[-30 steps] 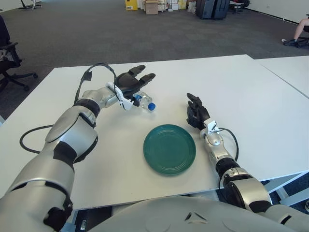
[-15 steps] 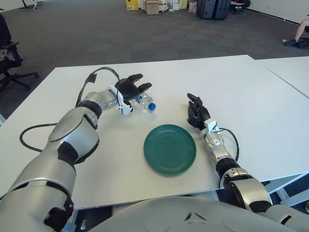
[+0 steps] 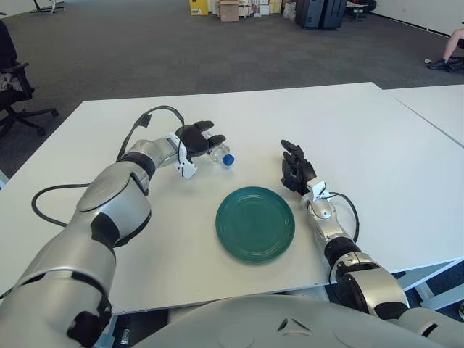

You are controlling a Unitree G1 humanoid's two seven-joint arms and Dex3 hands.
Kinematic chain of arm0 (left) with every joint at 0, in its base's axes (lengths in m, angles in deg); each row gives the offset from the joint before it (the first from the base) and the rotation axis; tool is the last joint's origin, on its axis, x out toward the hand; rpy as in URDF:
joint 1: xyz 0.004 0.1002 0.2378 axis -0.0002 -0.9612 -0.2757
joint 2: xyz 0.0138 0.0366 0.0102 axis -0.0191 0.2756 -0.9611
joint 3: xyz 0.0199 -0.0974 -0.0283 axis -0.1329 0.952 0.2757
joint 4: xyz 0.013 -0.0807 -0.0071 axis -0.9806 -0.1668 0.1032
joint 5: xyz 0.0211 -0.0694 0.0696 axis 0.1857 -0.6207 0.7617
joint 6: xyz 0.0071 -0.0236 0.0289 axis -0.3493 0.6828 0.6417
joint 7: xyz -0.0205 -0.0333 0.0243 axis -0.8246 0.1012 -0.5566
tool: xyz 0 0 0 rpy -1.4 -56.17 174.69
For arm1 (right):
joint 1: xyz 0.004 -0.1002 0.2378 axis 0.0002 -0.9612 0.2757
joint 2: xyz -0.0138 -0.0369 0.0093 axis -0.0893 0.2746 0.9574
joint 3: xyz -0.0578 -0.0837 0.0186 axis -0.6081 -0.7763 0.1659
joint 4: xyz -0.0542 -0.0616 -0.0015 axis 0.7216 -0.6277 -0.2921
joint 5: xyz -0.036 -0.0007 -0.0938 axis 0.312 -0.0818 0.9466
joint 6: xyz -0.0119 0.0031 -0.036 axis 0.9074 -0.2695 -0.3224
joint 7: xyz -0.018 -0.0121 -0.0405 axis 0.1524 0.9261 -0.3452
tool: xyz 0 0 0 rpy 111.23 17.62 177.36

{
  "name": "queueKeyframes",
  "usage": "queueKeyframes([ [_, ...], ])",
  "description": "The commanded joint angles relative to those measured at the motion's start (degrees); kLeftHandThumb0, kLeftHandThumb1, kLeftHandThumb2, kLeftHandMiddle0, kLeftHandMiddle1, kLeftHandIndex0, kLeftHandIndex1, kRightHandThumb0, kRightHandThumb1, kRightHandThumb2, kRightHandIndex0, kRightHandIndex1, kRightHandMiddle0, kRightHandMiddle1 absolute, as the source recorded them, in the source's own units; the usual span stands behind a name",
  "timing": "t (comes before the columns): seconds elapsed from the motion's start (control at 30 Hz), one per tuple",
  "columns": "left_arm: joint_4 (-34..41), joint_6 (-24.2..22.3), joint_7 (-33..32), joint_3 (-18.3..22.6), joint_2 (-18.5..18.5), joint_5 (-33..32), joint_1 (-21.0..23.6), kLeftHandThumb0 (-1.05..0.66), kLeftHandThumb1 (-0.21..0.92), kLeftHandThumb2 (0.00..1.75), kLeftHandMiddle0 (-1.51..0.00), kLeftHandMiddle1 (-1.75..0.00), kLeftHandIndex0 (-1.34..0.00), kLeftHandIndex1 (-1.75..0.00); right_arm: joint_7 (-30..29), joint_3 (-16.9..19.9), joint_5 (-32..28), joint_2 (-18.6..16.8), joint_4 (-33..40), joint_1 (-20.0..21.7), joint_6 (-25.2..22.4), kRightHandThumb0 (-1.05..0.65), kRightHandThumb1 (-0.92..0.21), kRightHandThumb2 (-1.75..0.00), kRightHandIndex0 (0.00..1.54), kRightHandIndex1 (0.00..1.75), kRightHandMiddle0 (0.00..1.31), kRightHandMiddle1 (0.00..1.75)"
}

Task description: Put the bottle into the plate.

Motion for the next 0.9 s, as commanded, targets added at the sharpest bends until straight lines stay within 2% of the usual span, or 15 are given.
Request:
queueKeyframes([
  [0.0, -0.5, -1.1, -0.1, -0.3, 0.5, 0.1, 0.3, -1.0, 0.89, 0.04, -0.15, -0.02, 0.0, -0.22, 0.4, 0.1, -0.1, -0.3, -2.1, -2.7, -3.1, -0.77, -0.92, -0.89, 0.18, 0.0, 0.0, 0.48],
  [0.3, -0.9, -2.4, -0.1, 0.1, 1.2, -0.4, 0.4, -0.97, 0.88, 0.04, -0.18, -0.02, 0.0, -0.26, 0.8, 0.3, -0.4, -0.6, -2.1, -3.1, -2.6, -0.77, -0.92, -0.89, 0.18, 0.01, 0.0, 0.51],
  [0.5, -1.6, -4.4, -0.6, 1.2, 3.3, -1.5, -0.3, -0.95, 0.86, 0.03, -0.19, -0.02, 0.0, -0.27, 1.0, 0.5, -0.5, -0.6, -2.3, -3.3, -1.6, -0.76, -0.92, -0.89, 0.19, 0.01, 0.0, 0.52],
  [0.87, -1.9, -5.2, 0.7, 4.6, 4.0, -5.4, -1.1, -0.9, 0.83, 0.01, -0.21, -0.02, 0.0, -0.28, -1.8, 0.1, 0.4, -1.0, -0.2, -4.0, -4.5, -0.75, -0.92, -0.88, 0.19, 0.01, 0.0, 0.51],
])
